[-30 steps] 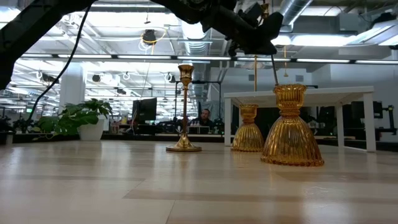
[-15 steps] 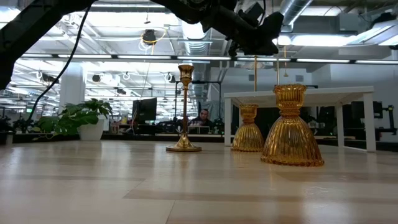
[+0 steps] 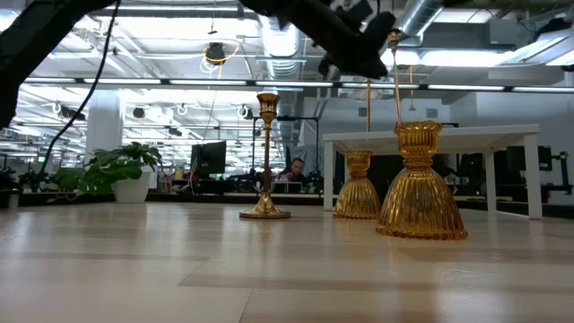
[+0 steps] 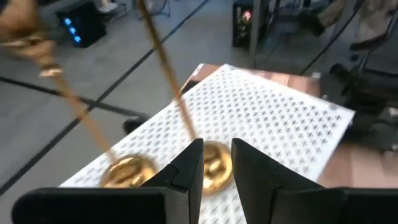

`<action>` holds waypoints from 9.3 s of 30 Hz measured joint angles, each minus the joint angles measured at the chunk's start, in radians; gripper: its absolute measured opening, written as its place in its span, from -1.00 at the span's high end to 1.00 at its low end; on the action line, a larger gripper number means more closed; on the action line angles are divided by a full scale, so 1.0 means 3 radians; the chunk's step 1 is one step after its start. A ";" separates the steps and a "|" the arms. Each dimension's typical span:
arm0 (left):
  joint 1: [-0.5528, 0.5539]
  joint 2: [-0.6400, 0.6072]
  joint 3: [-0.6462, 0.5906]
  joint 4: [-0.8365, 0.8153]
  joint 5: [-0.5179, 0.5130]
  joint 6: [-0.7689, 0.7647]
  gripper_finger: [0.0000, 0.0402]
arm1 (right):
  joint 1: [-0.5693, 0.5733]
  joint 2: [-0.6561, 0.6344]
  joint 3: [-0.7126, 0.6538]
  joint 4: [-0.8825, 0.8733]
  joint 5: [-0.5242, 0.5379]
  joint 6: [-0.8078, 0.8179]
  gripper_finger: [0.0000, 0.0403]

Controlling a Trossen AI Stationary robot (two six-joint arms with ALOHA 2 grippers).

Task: Pick & Place candle stick holders
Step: Put the bottom gold candle holder on the shelf aligned with the other gold candle holder, then put the gold candle holder on the shelf aligned with the other gold candle holders

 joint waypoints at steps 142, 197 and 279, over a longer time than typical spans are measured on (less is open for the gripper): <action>0.0001 -0.3381 -0.2260 -0.0082 -0.0545 -0.0006 0.62 | -0.2770 0.0353 -0.2471 0.3039 -0.2297 -0.0476 0.70; -0.0209 -0.3282 -0.4410 0.0051 0.0837 -0.1147 -0.33 | -0.2769 -0.1479 -0.1848 0.0809 -0.2145 -0.0407 -0.11; -0.0231 -0.2857 -0.4632 0.3022 0.0599 -0.1190 0.95 | -0.0444 0.0233 -0.1853 0.2207 -0.2158 0.0126 0.06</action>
